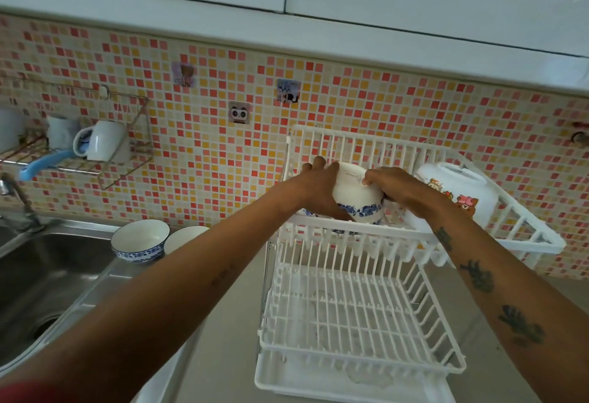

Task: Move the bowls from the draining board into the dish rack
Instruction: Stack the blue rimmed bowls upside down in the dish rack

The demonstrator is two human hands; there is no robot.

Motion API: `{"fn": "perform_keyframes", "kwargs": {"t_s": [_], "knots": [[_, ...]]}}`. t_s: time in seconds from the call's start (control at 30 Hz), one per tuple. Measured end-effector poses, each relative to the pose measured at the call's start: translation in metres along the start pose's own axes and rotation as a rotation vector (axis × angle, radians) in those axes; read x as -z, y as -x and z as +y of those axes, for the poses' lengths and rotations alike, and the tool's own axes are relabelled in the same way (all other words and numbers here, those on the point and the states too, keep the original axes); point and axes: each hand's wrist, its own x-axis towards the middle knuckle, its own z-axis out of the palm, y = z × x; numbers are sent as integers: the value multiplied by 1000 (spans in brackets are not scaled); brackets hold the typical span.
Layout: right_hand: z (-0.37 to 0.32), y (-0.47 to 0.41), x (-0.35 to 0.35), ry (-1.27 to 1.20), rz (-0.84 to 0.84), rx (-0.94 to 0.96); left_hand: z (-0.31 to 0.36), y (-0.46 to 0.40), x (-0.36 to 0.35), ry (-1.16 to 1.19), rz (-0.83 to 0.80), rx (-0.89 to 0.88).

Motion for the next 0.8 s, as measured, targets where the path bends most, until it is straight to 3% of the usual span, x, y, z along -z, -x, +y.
{"fn": "perform_keyframes", "kwargs": {"t_s": [0.07,0.17,0.33,0.47,0.6,0.7,0.8], "knots": [[-7,3,0,120,141,110,3,5,9,66,44,-32],[-40,15,-14,239,399,373,-6,23,39,158,238,-121],[-122,31,-56,-20,482,593,-62,53,89,327,424,-71],[-176,30,-118,-207,328,678,-136,75,97,510,415,102],[-202,17,-195,-266,109,649,-217,97,80,689,262,377],[-203,-4,-255,-286,-74,517,-281,112,54,840,181,562],[-186,-41,-311,-239,-226,260,-341,120,19,1065,98,734]]}}
